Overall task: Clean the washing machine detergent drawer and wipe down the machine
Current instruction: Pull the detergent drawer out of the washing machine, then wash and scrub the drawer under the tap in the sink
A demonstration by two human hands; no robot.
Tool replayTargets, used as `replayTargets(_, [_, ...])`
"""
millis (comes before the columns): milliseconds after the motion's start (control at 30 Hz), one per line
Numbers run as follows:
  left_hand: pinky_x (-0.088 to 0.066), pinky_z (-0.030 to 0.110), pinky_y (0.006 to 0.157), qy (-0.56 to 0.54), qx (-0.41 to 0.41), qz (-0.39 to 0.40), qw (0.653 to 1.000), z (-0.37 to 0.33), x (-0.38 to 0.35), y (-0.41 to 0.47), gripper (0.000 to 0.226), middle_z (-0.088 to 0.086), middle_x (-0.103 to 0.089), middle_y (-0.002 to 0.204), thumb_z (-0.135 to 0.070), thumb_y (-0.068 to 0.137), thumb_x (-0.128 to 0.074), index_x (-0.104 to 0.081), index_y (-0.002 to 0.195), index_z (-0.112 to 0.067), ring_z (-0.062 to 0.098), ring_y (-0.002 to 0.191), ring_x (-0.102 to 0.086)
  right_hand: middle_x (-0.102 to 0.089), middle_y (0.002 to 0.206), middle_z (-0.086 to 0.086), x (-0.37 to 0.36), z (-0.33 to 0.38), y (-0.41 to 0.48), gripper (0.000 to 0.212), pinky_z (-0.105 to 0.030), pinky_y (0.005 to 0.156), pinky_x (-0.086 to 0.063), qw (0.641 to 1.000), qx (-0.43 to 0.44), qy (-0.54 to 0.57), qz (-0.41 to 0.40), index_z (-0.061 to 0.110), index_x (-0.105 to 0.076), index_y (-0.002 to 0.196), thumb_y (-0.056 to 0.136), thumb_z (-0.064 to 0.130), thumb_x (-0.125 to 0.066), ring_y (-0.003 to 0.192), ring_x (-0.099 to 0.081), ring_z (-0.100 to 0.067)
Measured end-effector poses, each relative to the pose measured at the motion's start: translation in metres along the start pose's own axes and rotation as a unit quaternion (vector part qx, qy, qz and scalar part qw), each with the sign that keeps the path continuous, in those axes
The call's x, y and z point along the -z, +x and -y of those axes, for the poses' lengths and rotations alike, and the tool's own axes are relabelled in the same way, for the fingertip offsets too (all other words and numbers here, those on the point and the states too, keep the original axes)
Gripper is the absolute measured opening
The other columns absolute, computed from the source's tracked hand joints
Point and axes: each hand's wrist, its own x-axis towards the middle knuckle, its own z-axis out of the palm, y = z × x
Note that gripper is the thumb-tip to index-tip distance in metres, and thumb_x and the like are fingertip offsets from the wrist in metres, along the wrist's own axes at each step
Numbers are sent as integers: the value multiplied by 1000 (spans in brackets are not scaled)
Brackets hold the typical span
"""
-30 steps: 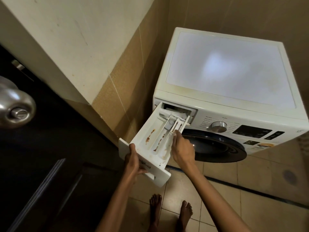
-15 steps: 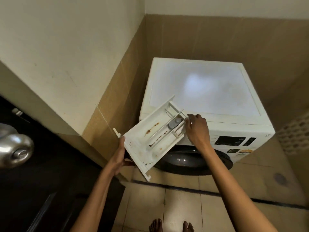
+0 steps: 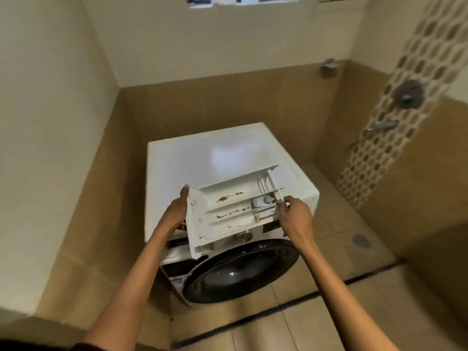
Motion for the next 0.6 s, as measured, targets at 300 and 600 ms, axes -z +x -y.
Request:
replayTargets(300, [-45,28,67,75,-116,96,986,-127,-161,14,70,16,-59,87,-60,93,-8,-56,83,-11,19,69,-54,-67,95,-18,141,-105,14,28,-35,78,-42,986,-93,-31,-134,1,-65,96,96,22,-46,94,-59,-34])
replayTargets(600, [-44,39,92,127,-228,212,942,-247,-380,-7,69,24,-61,117,-54,96,-14,-64,105,-7,35,106,-58,-68,94,-13,294,-245,11,29,-31,71,-47,948,-185,-7,-257,3,-66,101,95,26,-49,89,-63,-29])
